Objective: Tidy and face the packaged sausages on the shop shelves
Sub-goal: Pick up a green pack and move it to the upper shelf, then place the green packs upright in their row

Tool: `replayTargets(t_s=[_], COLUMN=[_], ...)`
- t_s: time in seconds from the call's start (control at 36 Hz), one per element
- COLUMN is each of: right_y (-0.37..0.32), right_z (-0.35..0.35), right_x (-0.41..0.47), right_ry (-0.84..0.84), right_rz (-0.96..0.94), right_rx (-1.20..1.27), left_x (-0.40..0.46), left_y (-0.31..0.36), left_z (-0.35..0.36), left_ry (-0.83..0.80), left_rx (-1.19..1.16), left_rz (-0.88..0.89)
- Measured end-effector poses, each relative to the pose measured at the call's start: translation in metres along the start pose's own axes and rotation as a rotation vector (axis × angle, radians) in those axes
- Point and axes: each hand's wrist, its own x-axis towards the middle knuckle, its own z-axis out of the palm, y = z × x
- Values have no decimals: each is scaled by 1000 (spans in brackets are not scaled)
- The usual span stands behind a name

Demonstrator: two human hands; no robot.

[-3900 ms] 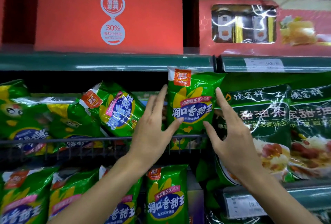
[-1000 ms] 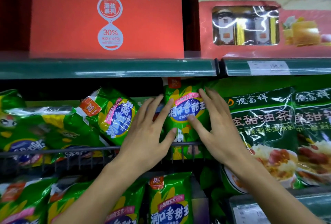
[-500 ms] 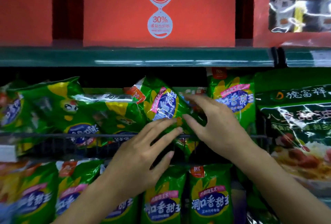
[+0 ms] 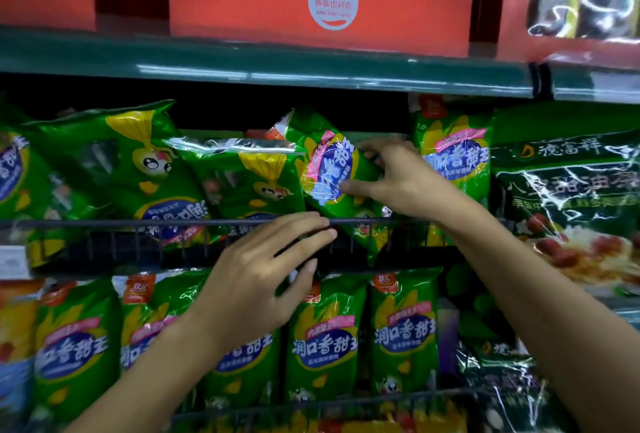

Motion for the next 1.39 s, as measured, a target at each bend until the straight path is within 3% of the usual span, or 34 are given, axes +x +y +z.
replayTargets(t_s=[0.36,0.81,0.97,1.39], right_y=[-10,10,18,35], right_z=[-17,6,8,36], right_x=[-5,-32,-46,-56], right_ry=[-59,337,381,792], right_rz=[-21,-167,-227,-355], right_rx=[-7,173,178,327], left_x=[2,10,9,19], left_y=[3,14,15,21], left_z=[4,7,11,17], left_ry=[74,216,230,331], left_rx=[-75,-161,-154,-151], left_rz=[-62,-243,-260,-315])
